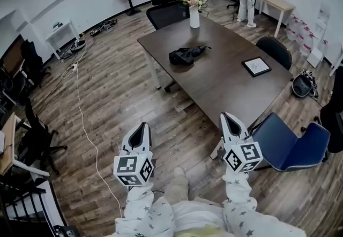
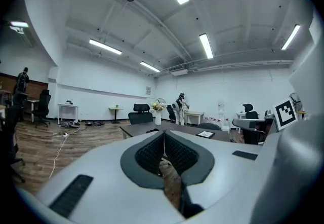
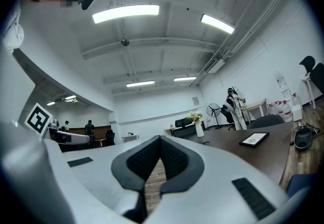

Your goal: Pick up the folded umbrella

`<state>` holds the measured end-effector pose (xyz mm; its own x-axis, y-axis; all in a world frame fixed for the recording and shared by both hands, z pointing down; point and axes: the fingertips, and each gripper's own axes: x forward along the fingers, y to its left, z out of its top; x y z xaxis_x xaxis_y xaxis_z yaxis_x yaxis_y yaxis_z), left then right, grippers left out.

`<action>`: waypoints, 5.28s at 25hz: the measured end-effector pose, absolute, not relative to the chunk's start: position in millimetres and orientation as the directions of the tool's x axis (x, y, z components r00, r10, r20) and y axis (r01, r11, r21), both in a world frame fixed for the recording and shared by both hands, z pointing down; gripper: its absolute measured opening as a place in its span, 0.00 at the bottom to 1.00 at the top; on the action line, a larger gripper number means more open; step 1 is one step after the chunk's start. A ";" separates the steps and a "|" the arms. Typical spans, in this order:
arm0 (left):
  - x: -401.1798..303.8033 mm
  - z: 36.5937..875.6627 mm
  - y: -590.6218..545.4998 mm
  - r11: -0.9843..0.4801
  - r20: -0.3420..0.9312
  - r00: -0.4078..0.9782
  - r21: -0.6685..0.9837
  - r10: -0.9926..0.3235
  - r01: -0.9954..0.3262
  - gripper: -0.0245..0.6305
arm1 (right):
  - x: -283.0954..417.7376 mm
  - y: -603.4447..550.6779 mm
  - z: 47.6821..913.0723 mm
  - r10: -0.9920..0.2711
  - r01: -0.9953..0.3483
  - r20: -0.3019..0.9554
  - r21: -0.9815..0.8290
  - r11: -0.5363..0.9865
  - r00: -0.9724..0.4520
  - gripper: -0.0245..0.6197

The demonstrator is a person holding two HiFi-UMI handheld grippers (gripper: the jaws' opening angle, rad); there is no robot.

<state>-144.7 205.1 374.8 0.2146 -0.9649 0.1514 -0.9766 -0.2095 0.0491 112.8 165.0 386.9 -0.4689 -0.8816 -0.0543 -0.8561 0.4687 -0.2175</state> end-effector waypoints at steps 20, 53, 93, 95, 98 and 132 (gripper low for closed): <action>-206.0 388.6 9.8 -0.288 0.170 0.298 0.080 -0.939 -0.954 0.08 | 36.7 -20.4 403.9 -0.906 -0.886 0.012 -0.216 0.411 -0.423 0.07; -173.7 425.3 -285.6 -0.427 0.284 0.437 0.099 -0.854 -0.899 0.08 | 56.3 -295.1 425.3 -0.951 -0.920 0.047 -0.273 0.282 -0.306 0.07; 18.8 636.2 -432.4 -0.876 0.895 0.434 0.126 -0.102 -0.465 0.54 | 117.2 -353.8 506.0 -0.968 -0.931 0.236 -0.366 -0.009 -0.084 0.07; 22.4 642.4 -431.2 -0.876 0.906 0.417 0.144 -0.070 -0.460 0.54 | 121.0 -352.9 508.7 -0.968 -0.929 0.241 -0.369 -0.022 -0.073 0.07; 28.3 650.8 -427.6 -0.879 0.917 0.397 0.158 -0.039 -0.450 0.54 | 127.6 -351.5 512.2 -0.967 -0.926 0.247 -0.374 -0.041 -0.057 0.07; 11.5 629.3 -408.3 -0.804 0.857 0.491 0.181 -0.153 -0.566 0.42 | 150.2 -343.5 486.8 -0.979 -0.933 0.203 -0.350 -0.081 0.009 0.07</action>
